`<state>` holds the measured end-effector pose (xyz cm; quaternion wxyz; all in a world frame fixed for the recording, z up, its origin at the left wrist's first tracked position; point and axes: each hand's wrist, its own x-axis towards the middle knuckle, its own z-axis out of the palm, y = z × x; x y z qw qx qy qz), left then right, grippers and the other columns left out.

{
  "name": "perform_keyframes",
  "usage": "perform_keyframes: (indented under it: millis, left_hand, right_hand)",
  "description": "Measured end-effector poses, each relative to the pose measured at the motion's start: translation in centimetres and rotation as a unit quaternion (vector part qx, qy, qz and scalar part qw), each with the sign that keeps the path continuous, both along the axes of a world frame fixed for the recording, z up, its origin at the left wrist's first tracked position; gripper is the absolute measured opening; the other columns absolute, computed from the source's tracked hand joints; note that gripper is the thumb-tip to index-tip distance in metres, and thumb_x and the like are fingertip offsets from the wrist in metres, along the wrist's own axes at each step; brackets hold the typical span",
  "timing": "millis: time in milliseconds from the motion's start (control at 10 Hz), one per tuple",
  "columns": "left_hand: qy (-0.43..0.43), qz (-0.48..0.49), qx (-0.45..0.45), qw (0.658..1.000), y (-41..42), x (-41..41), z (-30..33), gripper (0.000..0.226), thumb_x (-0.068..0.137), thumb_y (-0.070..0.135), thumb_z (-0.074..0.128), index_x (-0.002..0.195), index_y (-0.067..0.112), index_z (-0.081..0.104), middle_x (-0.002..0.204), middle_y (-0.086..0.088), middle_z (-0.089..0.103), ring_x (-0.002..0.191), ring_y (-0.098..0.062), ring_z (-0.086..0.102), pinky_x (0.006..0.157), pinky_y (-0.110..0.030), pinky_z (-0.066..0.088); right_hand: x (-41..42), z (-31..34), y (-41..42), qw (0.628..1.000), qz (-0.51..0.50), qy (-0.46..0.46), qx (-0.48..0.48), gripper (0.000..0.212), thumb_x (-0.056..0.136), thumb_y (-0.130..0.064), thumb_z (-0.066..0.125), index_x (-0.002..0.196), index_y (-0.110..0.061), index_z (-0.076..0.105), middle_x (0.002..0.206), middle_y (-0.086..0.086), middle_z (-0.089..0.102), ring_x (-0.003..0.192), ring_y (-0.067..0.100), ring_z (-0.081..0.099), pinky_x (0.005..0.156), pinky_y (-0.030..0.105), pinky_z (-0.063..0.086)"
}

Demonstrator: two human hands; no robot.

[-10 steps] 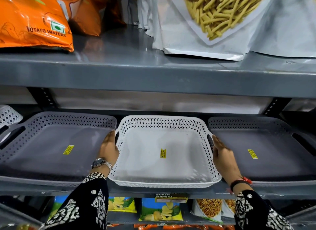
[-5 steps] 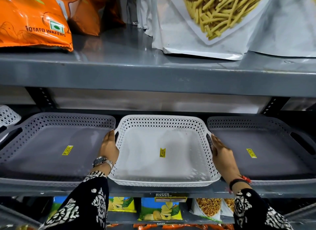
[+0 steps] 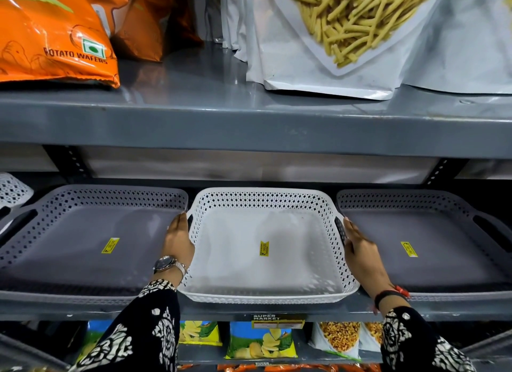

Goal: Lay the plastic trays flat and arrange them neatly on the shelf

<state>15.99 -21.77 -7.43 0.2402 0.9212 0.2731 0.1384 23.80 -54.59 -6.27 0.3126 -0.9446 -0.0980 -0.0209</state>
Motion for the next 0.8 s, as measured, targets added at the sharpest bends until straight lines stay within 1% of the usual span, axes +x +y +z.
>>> perform_keyframes:
  millis: [100,200,300,400,500,600,700,800]
  left_hand:
    - [0.003,0.005,0.008,1.000,-0.1,-0.2,0.3,0.064,0.078,-0.023,0.036,0.139,-0.007,0.029,0.144,-0.026,0.038,0.132,-0.039,0.040,0.113,-0.040,0.035]
    - [0.018,-0.006,0.006,1.000,0.2,-0.3,0.4,0.063,0.077,-0.022,0.040,0.138,-0.006,0.034,0.140,-0.026,0.044,0.125,-0.038,0.048,0.107,-0.041,0.043]
    - [0.007,-0.001,0.014,1.000,0.7,0.0,-0.1,0.059,0.073,-0.020,0.055,0.130,-0.007,0.046,0.128,-0.026,0.057,0.113,-0.035,0.060,0.095,-0.036,0.053]
    - [0.055,-0.009,0.000,0.998,0.8,-0.2,0.5,0.064,0.048,-0.024,0.075,0.110,-0.010,0.062,0.089,-0.029,0.073,0.070,-0.031,0.074,0.057,-0.026,0.061]
    - [0.070,-0.037,-0.006,0.997,0.5,-0.5,1.4,0.057,0.075,-0.019,0.055,0.130,-0.010,0.043,0.117,-0.033,0.062,0.095,-0.039,0.067,0.082,-0.040,0.059]
    - [0.043,-0.037,0.061,0.997,0.4,-0.9,2.1,0.053,0.092,0.005,0.042,0.142,-0.003,0.025,0.146,-0.023,0.038,0.126,-0.039,0.046,0.108,-0.046,0.040]
    - [0.000,-0.048,0.098,0.994,-0.5,-1.7,3.2,0.052,0.094,0.011,0.038,0.143,-0.002,0.025,0.151,-0.020,0.031,0.137,-0.034,0.034,0.117,-0.043,0.025]
    - [-0.105,-0.041,0.146,0.983,-2.5,-3.6,4.4,0.050,0.094,0.016,0.036,0.139,-0.003,0.032,0.150,-0.020,0.033,0.139,-0.033,0.031,0.119,-0.044,0.017]
  right_hand:
    - [0.0,0.1,0.1,1.000,-0.003,0.001,0.000,0.048,0.089,0.004,0.036,0.136,-0.006,0.033,0.143,0.018,0.039,0.126,0.036,0.045,0.109,0.041,0.030]
    - [-0.2,0.3,0.1,1.000,-0.003,0.000,0.002,0.048,0.089,0.003,0.036,0.136,-0.007,0.033,0.143,0.017,0.040,0.125,0.035,0.046,0.108,0.041,0.031]
    - [-0.3,0.4,0.1,1.000,-0.004,0.004,0.002,0.048,0.089,0.002,0.037,0.136,-0.008,0.033,0.142,0.017,0.042,0.123,0.035,0.048,0.107,0.042,0.034]
    - [-0.4,1.1,0.3,0.999,-0.007,0.006,-0.037,0.045,0.091,-0.007,0.038,0.136,-0.011,0.033,0.140,0.016,0.046,0.115,0.039,0.053,0.093,0.049,0.046]
    - [-0.6,1.6,0.5,0.996,-0.009,-0.003,-0.092,0.044,0.093,-0.017,0.036,0.137,-0.012,0.031,0.144,0.014,0.041,0.122,0.036,0.047,0.092,0.048,0.046]
    - [-0.8,2.3,0.6,0.992,-0.020,-0.022,-0.119,0.045,0.095,-0.024,0.032,0.138,-0.011,0.029,0.149,0.011,0.031,0.135,0.032,0.032,0.107,0.046,0.033]
    - [-1.4,2.8,0.5,0.992,-0.019,-0.052,-0.113,0.045,0.096,-0.024,0.031,0.138,-0.010,0.030,0.150,0.012,0.030,0.137,0.028,0.027,0.114,0.043,0.023]
    - [-2.8,3.3,-0.1,0.992,-0.013,-0.097,-0.075,0.044,0.096,-0.021,0.031,0.137,-0.006,0.032,0.148,0.014,0.032,0.138,0.026,0.027,0.115,0.038,0.018]
